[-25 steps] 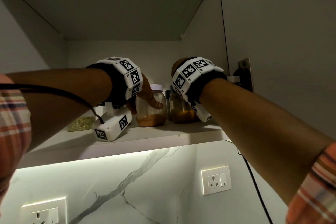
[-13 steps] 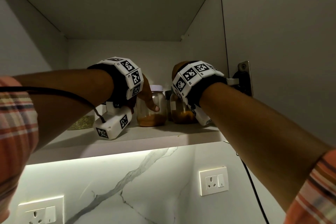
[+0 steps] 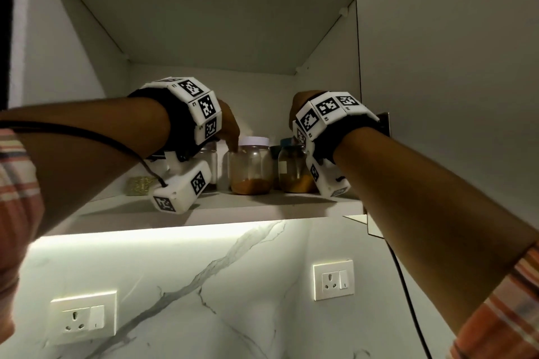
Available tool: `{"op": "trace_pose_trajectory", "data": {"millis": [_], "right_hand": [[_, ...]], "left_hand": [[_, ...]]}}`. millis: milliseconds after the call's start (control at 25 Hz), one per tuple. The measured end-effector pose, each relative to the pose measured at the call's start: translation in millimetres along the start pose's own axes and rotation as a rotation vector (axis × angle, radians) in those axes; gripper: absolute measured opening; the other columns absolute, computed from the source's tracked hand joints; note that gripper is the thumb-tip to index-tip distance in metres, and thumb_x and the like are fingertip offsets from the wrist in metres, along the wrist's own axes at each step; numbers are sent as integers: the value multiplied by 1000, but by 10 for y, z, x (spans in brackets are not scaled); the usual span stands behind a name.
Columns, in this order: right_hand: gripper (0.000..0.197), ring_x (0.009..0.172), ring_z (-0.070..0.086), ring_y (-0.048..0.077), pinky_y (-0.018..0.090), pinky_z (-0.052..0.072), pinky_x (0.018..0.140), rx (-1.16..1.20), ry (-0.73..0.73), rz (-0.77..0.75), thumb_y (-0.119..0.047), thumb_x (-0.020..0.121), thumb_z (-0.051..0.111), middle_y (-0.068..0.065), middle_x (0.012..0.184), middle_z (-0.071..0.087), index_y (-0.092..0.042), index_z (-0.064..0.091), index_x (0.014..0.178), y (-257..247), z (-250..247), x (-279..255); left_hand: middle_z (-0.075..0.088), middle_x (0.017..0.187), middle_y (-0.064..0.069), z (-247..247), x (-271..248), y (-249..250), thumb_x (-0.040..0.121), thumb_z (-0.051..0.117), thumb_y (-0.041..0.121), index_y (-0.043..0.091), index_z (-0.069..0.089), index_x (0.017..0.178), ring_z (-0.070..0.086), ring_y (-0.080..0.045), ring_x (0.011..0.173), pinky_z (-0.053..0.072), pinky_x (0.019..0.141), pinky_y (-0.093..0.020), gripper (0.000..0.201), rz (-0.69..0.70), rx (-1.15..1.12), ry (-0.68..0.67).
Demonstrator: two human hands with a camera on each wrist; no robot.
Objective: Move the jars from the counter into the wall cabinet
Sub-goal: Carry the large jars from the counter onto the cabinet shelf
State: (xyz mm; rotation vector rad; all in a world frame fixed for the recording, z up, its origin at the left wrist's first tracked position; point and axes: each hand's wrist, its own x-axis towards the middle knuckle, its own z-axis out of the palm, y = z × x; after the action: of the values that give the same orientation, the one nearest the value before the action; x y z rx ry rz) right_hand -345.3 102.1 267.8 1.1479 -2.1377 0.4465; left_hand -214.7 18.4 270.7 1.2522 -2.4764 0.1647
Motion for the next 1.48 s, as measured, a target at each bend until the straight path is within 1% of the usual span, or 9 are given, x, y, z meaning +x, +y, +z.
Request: {"op": "trace_pose_trajectory", "data": {"millis": [80,160,280,440,600,840,1040,1200,1480], "right_hand": [[15,82,63,35,45,54,82,-13,46,30,-16,81,64,14,81,62,-11,56,70,-47,-103,-94],[14,59,55,23,36,53,68,10,62,48,-16,79,64,6,64,54,-9,57,69,-133,-181,-241],[13,59,51,20,31,46,63,31,59,53,-18,83,60,4,64,49,-6,57,77,-251,-224,-484],[23,61,51,22,27,39,57,64,126,64,-30,84,62,1,61,45,-11,53,73,-448,-130,-965],[19,53,52,20,22,41,53,141,242,-15,-25,80,53,2,61,55,-12,59,69,-660,56,-1396],[17,69,61,21,30,52,65,358,143,-17,-27,81,55,2,76,65,-14,65,78,-1153,459,-2149],[16,67,57,22,28,44,61,581,51,109,-28,79,55,1,71,64,-15,62,74,-1529,980,-2818],[16,69,61,20,26,48,66,697,-54,136,-30,81,57,0,74,68,-18,67,79,-1767,1593,-3354],[21,63,59,20,24,41,58,694,-274,206,-25,85,58,4,68,67,-13,64,68,-1814,2570,-3995]], "left_hand": [[48,61,-6,-23,-88,-128,82,69,22,5,51,65,43,-17,52,39,42,-18,30,87,-145,102],[61,71,-10,-13,-209,-267,79,68,26,3,62,77,55,-22,61,46,55,-26,23,161,-161,271],[70,85,-13,38,-453,-444,76,63,28,4,69,87,65,-29,74,51,62,-30,27,238,-198,452],[67,75,-10,218,-885,-766,75,60,38,8,67,77,60,-27,66,46,61,-29,30,239,-286,509],[61,73,-7,493,-1276,-1041,76,55,36,14,62,73,57,-28,67,38,58,-26,23,225,-272,473],[50,54,-1,996,-1816,-1499,76,51,34,14,49,51,52,-24,55,32,53,-24,32,177,-265,400],[56,63,-2,1664,-2269,-1896,75,51,32,14,56,59,53,-29,65,38,65,-30,24,36,-287,318],[54,61,-1,2346,-2688,-2158,78,51,34,18,47,53,55,-26,63,41,64,-28,30,-25,-285,258],[63,69,-3,3381,-3236,-2224,82,52,37,16,62,69,56,-27,67,38,62,-27,27,-244,-411,133]]}}
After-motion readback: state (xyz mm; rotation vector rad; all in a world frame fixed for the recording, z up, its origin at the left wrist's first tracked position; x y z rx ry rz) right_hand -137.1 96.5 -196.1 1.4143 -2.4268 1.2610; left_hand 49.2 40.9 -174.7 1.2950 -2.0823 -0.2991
